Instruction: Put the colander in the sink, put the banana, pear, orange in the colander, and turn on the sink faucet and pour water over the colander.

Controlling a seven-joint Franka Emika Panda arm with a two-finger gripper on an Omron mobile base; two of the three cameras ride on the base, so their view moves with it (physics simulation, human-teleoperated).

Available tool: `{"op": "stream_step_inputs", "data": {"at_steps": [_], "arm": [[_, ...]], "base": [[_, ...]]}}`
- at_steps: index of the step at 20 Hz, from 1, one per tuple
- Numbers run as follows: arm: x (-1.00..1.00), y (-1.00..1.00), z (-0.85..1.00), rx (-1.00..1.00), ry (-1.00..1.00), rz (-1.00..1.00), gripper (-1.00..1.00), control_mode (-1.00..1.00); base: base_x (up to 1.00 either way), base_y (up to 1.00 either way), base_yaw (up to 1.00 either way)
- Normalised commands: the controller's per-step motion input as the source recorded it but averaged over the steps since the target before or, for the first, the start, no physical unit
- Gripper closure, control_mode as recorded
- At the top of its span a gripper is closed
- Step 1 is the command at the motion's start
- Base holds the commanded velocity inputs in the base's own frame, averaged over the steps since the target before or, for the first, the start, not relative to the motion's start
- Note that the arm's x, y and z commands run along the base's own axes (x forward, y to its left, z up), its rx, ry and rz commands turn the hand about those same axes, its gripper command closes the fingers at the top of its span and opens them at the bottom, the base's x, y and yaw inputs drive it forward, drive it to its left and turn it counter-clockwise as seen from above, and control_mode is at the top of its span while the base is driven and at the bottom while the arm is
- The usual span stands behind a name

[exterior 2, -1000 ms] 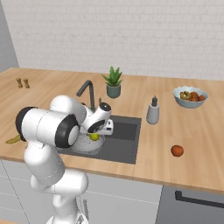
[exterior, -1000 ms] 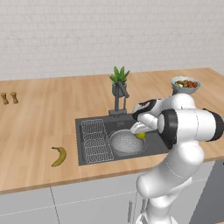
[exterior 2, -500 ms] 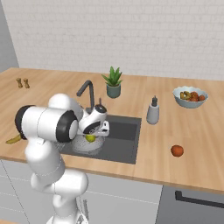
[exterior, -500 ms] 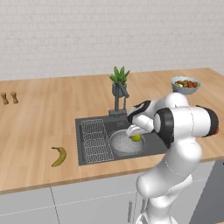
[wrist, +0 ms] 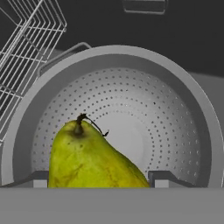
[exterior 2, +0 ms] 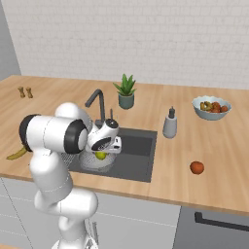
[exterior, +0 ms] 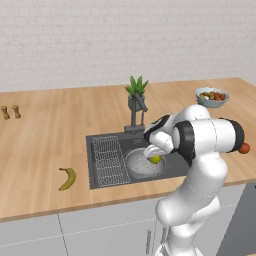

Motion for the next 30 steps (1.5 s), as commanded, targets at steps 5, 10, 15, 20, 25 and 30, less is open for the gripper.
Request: {"op": "stream_step_inputs", "data": {"at_steps": [5, 10, 15, 20, 25, 30], "arm": [[0.00, 0.00, -0.02, -0.01, 0.00, 0.00, 1.00, -1.00], [0.01, 0.00, -0.09, -0.04, 0.00, 0.00, 1.00, -1.00], [0.00, 0.00, -0.07, -0.05, 0.00, 0.00, 1.00, -1.00], [0.00, 0.00, -0.10, -0.03, 0.00, 0.00, 1.00, -1.00], [0.00, 0.00, -0.07, -0.03, 0.00, 0.00, 1.00, -1.00], [0.02, 0.00, -0.06, -0.04, 0.00, 0.00, 1.00, -1.00]], "base": [[0.00, 0.00, 0.00], [0.00, 0.00, 0.00], [0.00, 0.00, 0.00], [0.00, 0.00, 0.00], [0.00, 0.00, 0.00], [0.00, 0.00, 0.00]]}}
